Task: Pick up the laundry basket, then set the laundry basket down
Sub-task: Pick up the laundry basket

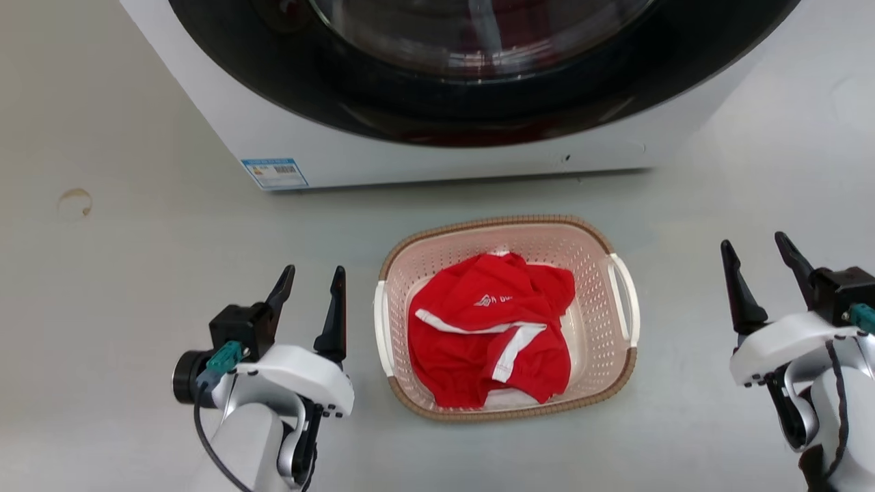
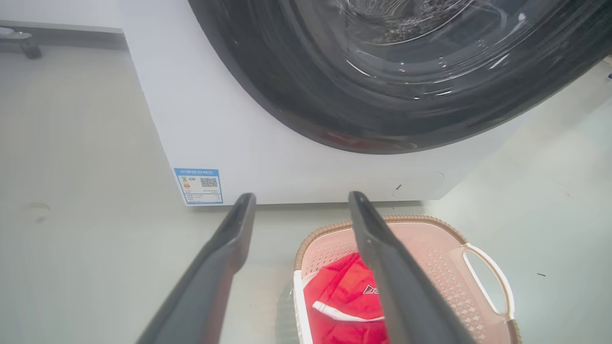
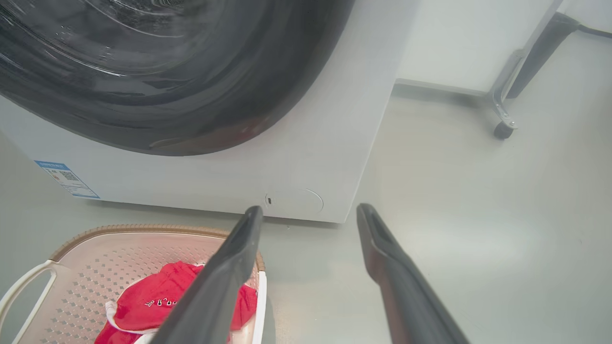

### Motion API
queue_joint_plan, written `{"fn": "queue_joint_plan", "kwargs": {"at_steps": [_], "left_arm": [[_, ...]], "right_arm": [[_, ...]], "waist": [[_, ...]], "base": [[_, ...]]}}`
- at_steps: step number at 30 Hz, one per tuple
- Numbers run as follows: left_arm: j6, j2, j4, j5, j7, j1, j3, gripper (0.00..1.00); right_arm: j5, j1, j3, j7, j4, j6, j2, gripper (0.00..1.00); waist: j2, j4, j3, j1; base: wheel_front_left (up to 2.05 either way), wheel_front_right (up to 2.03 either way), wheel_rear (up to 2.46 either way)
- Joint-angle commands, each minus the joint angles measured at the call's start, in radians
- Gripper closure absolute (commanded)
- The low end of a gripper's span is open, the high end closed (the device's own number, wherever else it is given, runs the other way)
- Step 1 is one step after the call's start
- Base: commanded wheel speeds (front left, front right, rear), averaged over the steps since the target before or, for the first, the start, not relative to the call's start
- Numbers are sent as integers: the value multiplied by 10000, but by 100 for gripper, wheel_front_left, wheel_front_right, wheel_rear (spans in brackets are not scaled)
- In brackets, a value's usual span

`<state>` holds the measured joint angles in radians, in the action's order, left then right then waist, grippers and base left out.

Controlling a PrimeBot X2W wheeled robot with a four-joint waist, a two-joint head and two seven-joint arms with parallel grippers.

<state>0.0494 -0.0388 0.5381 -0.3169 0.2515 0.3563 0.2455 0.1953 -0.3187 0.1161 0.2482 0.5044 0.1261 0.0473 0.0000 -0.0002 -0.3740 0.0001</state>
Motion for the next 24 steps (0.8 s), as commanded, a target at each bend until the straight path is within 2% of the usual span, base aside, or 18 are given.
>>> {"fn": "queue_joint_plan", "kwargs": {"at_steps": [1, 9, 24], "left_arm": [[-103, -114, 0, -106, 103, 463, -122, 0], [-494, -114, 1617, -1014, 103, 2226, 945, 0], [-995, -114, 2668, -2420, 103, 3716, 2491, 0]], "right_arm": [[73, -383, 241, 136, 6, 46, 192, 0], [215, -1842, 939, 136, 1011, 46, 216, 0], [448, -3078, 1682, 136, 1859, 46, 176, 0]], "waist": [[0, 0, -1123, 0], [0, 52, -3041, 0], [0, 335, -4735, -1]], "base": [[0, 0, 0], [0, 0, 0], [0, 0, 0]]}}
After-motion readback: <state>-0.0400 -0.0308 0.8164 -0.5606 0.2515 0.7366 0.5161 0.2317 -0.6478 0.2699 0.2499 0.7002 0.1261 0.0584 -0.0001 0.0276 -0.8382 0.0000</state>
